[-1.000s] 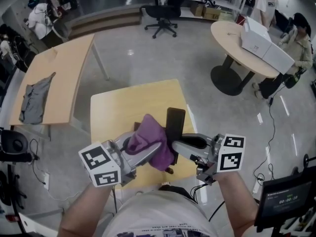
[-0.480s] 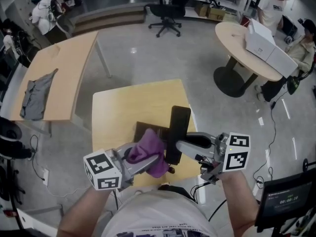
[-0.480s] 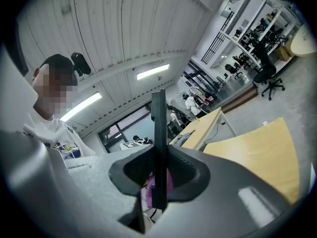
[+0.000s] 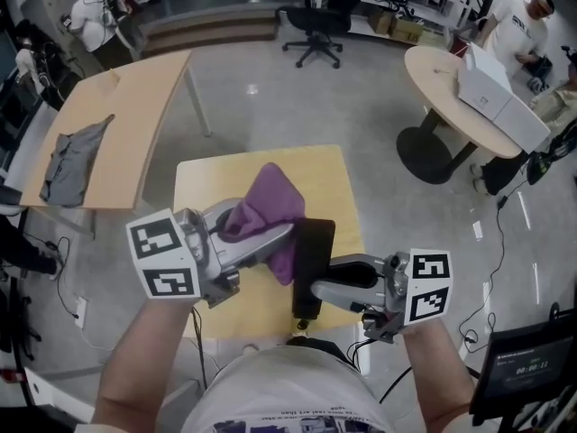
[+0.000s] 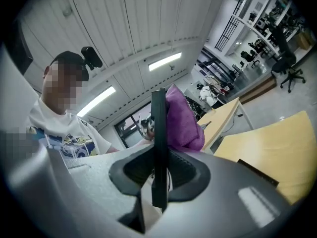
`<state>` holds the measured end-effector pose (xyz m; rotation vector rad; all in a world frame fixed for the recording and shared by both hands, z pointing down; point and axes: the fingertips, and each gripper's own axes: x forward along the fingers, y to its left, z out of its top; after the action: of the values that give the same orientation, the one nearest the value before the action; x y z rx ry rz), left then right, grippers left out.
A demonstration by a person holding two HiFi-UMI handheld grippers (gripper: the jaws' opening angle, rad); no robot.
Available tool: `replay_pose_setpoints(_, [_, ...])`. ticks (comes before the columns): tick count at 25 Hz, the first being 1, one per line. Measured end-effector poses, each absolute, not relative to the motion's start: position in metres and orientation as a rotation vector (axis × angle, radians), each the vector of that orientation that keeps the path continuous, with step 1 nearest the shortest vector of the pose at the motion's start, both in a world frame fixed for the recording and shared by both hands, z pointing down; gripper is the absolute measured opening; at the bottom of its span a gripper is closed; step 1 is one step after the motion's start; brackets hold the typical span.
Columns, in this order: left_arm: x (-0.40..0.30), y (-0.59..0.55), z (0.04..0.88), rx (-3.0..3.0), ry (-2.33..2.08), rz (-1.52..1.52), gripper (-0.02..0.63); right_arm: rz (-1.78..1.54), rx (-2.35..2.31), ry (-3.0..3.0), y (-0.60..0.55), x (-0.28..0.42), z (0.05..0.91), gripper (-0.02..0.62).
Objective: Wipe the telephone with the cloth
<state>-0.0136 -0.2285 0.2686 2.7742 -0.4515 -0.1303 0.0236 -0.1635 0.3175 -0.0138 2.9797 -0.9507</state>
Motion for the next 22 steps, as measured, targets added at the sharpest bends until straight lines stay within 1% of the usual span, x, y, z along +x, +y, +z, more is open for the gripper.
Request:
replay_pose_setpoints(4, [-0.015,-0.225,0.271,2.758,-0.393,-0.154,0.084,-0.938,-0.022,2.983,-0.163,0.022,0.32,0.075])
replay_pose_setpoints(12, [-0.009,-0.202,0.302,2.659,-0.321,-0.176,0.084,-0.958,-0.085,2.951,-0.173,0.027,0.322,0.075])
replay_pose_setpoints(22, [0.006,-0.159,0.352,2.591,-0.218,-0.067,0.084,-0.952,-0.164,2.922,-0.185,0.038,0.322,0.075])
